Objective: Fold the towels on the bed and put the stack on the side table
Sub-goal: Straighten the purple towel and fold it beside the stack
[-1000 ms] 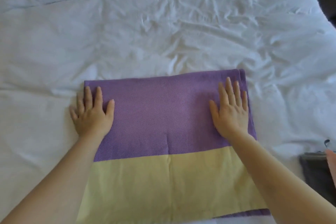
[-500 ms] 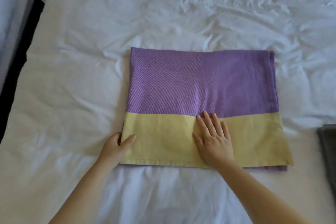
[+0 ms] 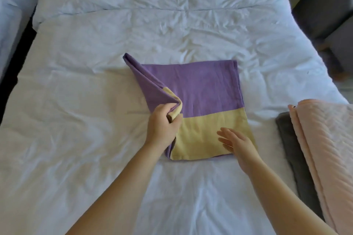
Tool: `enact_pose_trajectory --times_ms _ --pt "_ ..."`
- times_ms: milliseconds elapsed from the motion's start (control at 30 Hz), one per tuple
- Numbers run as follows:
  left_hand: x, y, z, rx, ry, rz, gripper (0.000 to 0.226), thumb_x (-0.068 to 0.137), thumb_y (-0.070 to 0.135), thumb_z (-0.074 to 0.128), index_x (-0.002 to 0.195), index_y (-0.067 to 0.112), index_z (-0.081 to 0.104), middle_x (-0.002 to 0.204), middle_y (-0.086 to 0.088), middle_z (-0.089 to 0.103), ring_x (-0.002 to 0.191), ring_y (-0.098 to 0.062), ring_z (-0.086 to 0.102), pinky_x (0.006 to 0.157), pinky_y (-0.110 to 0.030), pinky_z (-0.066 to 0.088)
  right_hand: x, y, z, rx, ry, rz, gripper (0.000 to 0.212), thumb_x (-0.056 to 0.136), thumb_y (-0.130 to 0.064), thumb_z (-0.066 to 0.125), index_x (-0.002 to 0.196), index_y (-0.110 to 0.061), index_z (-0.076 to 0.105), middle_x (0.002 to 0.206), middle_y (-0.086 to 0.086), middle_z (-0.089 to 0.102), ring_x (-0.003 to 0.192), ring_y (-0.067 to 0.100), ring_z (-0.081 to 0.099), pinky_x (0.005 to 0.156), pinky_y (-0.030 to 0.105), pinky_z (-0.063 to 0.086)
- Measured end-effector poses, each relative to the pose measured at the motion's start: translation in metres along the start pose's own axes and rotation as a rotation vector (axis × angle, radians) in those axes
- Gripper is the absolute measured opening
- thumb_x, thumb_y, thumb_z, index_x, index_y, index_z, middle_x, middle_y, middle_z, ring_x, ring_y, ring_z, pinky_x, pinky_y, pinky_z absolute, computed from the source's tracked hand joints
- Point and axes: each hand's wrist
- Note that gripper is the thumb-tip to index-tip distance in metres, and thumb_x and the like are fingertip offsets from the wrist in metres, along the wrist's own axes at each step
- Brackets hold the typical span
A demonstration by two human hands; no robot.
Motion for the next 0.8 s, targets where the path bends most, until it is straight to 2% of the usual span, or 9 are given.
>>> enact_pose_trajectory --times_ms 133,267,333,400,467,533,600,700,800 --pt "-0.011 0.044 0.087 0.011 -0.201 0.162 0.027 0.081 0.011 0.070 0.108 0.011 0.070 0.100 -0.005 0.066 0.095 -0.019 0.061 0.084 -0.021 0.044 0.002 -0.001 -0.066 0.235 0.038 0.093 0.028 0.099 -0.035 0.046 0.107 -0.016 0.064 0.105 0.003 0.073 0.096 0.021 0.067 0.083 0.033 0.050" --pt "-0.039 0.045 0.157 0.073 -0.632 0.123 0.047 0.085 0.018 0.067 0.130 0.016 0.056 0.119 -0.005 0.060 0.109 -0.019 0.057 0.097 -0.031 0.044 0.015 0.010 -0.102 0.369 0.027 0.158 0.034 0.099 -0.042 0.041 0.106 -0.014 0.060 0.094 0.000 0.075 0.088 0.016 0.070 0.077 0.031 0.050" --pt "-0.049 0.030 0.168 0.135 -0.745 0.095 0.052 0.088 0.021 0.064 0.137 0.017 0.048 0.130 -0.004 0.055 0.120 -0.018 0.052 0.103 -0.030 0.040 0.021 0.014 -0.104 0.347 0.021 0.168 0.031 0.099 -0.039 0.043 0.105 -0.013 0.059 0.093 0.001 0.074 0.087 0.016 0.070 0.078 0.030 0.051" --pt "-0.054 0.015 0.160 0.150 -0.643 0.103 0.043 0.089 0.021 0.062 0.132 0.016 0.054 0.126 -0.004 0.057 0.118 -0.019 0.053 0.101 -0.032 0.041 0.025 0.015 -0.097 0.238 0.020 0.131 0.023 0.097 -0.034 0.050 0.099 -0.014 0.062 0.084 -0.002 0.075 0.078 0.011 0.071 0.069 0.024 0.053" --pt "-0.053 0.002 0.144 0.156 -0.426 0.145 0.031 0.088 0.017 0.063 0.120 0.014 0.064 0.116 -0.003 0.062 0.111 -0.021 0.057 0.097 -0.033 0.044 0.029 0.014 -0.088 0.056 0.078 0.055 0.022 0.091 -0.032 0.062 0.102 -0.013 0.063 0.077 -0.004 0.072 0.068 0.011 0.068 0.058 0.022 0.052" --pt "-0.048 -0.007 0.126 0.231 -0.213 0.193 0.027 0.086 0.013 0.067 0.112 0.012 0.068 0.112 -0.004 0.065 0.106 -0.025 0.060 0.096 -0.033 0.044 0.034 0.013 -0.079 -0.173 0.139 -0.009 0.036 0.082 -0.030 0.073 0.109 -0.016 0.054 0.086 -0.004 0.063 0.076 0.016 0.062 0.061 0.026 0.050" --pt "-0.043 -0.015 0.114 0.329 -0.088 0.216 0.031 0.082 0.011 0.072 0.112 0.007 0.068 0.117 -0.011 0.064 0.107 -0.032 0.060 0.096 -0.038 0.044 0.035 0.009 -0.075 -0.291 0.134 -0.087 0.036 0.081 -0.021 0.074 0.108 -0.020 0.050 0.086 -0.002 0.059 0.079 0.019 0.060 0.066 0.033 0.053" --pt "-0.037 -0.025 0.104 0.402 -0.006 0.175 0.041 0.079 0.014 0.075 0.119 0.005 0.066 0.134 -0.018 0.053 0.117 -0.038 0.054 0.099 -0.046 0.043 0.031 0.009 -0.084 -0.206 0.122 -0.231 0.025 0.081 -0.011 0.070 0.091 -0.028 0.055 0.085 0.000 0.064 0.073 0.013 0.062 0.062 0.028 0.054" --pt "-0.034 -0.036 0.101 0.450 -0.067 0.162 0.046 0.083 0.020 0.072 0.127 0.011 0.061 0.146 -0.017 0.042 0.128 -0.037 0.046 0.104 -0.048 0.039 0.026 0.025 -0.105 -0.219 0.154 -0.228 0.026 0.081 -0.012 0.073 0.092 -0.029 0.056 0.090 0.000 0.066 0.079 0.012 0.065 0.064 0.019 0.053"
Point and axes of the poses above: each hand's wrist, its own x-axis towards the middle knuckle, its own z-axis out of the palm, y = z × x
